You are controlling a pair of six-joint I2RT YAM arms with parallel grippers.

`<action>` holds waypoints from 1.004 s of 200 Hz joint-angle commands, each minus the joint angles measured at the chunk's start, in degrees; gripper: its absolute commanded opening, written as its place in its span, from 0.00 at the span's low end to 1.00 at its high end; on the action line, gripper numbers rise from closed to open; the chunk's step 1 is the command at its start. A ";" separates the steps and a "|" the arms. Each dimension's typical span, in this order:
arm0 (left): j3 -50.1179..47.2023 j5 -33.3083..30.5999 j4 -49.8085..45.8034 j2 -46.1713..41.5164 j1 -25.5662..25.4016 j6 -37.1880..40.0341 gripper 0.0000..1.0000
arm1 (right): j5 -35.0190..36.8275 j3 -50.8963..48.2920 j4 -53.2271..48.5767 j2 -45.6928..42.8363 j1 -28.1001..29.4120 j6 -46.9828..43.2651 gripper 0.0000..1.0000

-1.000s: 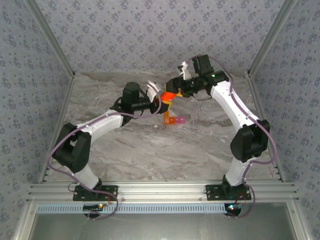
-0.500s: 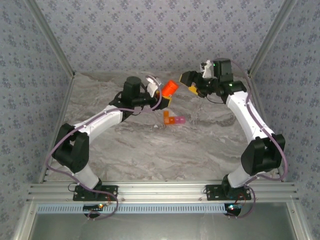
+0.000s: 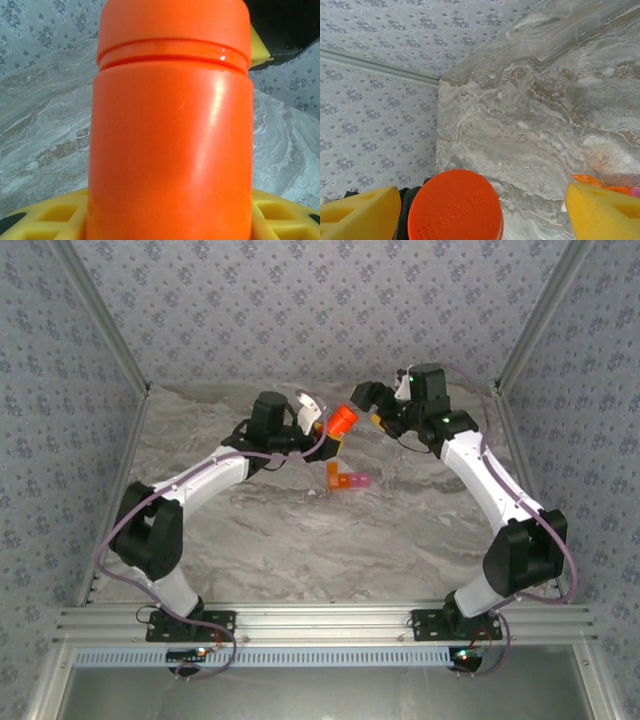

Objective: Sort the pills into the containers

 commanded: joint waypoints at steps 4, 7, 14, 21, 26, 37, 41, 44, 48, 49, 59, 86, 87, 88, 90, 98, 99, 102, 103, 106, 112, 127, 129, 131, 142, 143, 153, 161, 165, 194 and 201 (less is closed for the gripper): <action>1.98 1.49 1.47 0.59 -0.10 0.31 0.00 | 1.16 0.08 1.24 -1.13 1.12 0.70 0.86; 2.02 1.55 1.55 0.63 -0.09 0.23 0.00 | 1.20 0.09 1.25 -1.05 1.27 0.64 0.86; 1.97 1.57 1.63 0.68 -0.05 0.11 0.00 | 1.14 -0.05 1.38 -0.91 1.56 0.65 0.85; 2.03 1.53 1.74 0.80 -0.06 0.04 0.00 | 1.08 -0.09 1.53 -0.88 1.81 0.73 0.84; 2.00 1.49 1.81 0.77 -0.07 0.03 0.00 | 0.93 -0.07 1.67 -0.78 1.99 0.65 0.84; 1.96 1.49 1.83 0.77 -0.11 -0.06 0.00 | 0.72 0.00 1.95 -0.60 2.31 0.67 0.82; 1.96 1.49 1.87 0.77 -0.10 -0.07 0.00 | 0.72 0.09 1.90 -0.53 2.47 0.63 0.82; 1.96 1.53 1.91 0.77 -0.11 -0.05 0.00 | 0.72 0.07 1.94 -0.47 2.63 0.61 0.82; 2.02 1.56 1.92 0.80 -0.13 -0.12 0.00 | 0.70 0.15 1.90 -0.43 2.67 0.61 0.82; 1.99 1.52 1.88 0.83 -0.09 -0.13 0.00 | 0.66 0.17 1.85 -0.38 2.72 0.61 0.81; 2.04 1.51 1.92 0.78 -0.11 -0.15 0.00 | 0.38 0.30 1.87 -0.10 2.93 0.66 0.81; 1.96 1.57 2.19 0.77 -0.07 -0.28 0.00 | -0.23 0.20 1.96 0.66 3.43 0.56 0.76; 1.96 1.57 2.23 0.77 -0.06 -0.30 0.00 | -0.24 0.20 1.93 0.65 3.45 0.49 0.76; 1.96 1.57 2.21 0.77 -0.10 -0.31 0.00 | -0.24 0.20 1.91 0.64 3.51 0.50 0.75; 2.00 1.53 2.24 0.77 -0.11 -0.36 0.00 | -0.27 0.27 1.90 0.63 3.55 0.45 0.75; 2.04 1.48 2.28 0.77 -0.07 -0.39 0.00 | -0.34 0.12 1.97 0.80 3.62 0.37 0.72; 2.04 1.49 2.28 0.77 -0.06 -0.40 0.00 | -0.34 0.16 1.98 0.85 3.59 0.44 0.72; 2.04 1.49 2.28 0.77 -0.12 -0.39 0.00 | -0.34 0.13 1.98 0.81 3.68 0.40 0.71; 2.04 1.53 2.28 0.81 -0.08 -0.40 0.00 | -0.34 0.12 1.98 0.81 3.71 0.37 0.71; 2.04 1.49 2.28 0.78 -0.10 -0.36 0.00 | -0.41 0.07 1.98 0.83 3.69 0.38 0.70; 2.04 1.56 2.32 0.81 -0.07 -0.42 0.00 | -0.49 0.04 1.98 0.90 3.73 0.26 0.69; 2.12 1.44 2.45 0.77 -0.11 -0.55 0.00 | -0.85 0.04 2.01 1.15 3.82 0.31 0.68; 2.13 1.48 2.52 0.77 -0.11 -0.57 0.00 | -0.93 0.03 2.01 1.22 3.80 0.27 0.68; 2.13 1.48 2.49 0.77 -0.09 -0.53 0.00 | -0.95 0.05 1.99 1.26 3.80 0.19 0.68; 2.13 1.42 2.68 0.79 -0.08 -0.56 0.00 | -1.08 -0.01 1.99 1.34 3.89 0.05 0.68; 2.13 1.45 2.70 0.82 -0.11 -0.53 0.00 | -1.11 -0.04 1.98 1.34 3.90 0.06 0.68; 2.21 1.46 2.70 0.68 -0.07 -0.62 0.00 | -1.12 -0.02 1.99 1.43 3.95 -0.06 0.67; 2.30 1.49 2.65 0.68 -0.06 -0.72 0.00 | -1.04 -0.07 1.96 1.49 3.99 -0.12 0.67; 2.21 1.49 2.71 0.68 -0.11 -0.69 0.00 | -0.98 -0.07 1.95 1.58 4.00 -0.17 0.66; 2.09 1.35 2.62 0.44 -0.07 -0.73 0.00 | -1.12 -0.23 1.89 1.65 3.91 -0.71 0.53; 2.13 1.31 2.68 0.42 -0.07 -0.77 0.00 | -1.34 -0.38 1.91 1.61 3.83 -0.95 0.51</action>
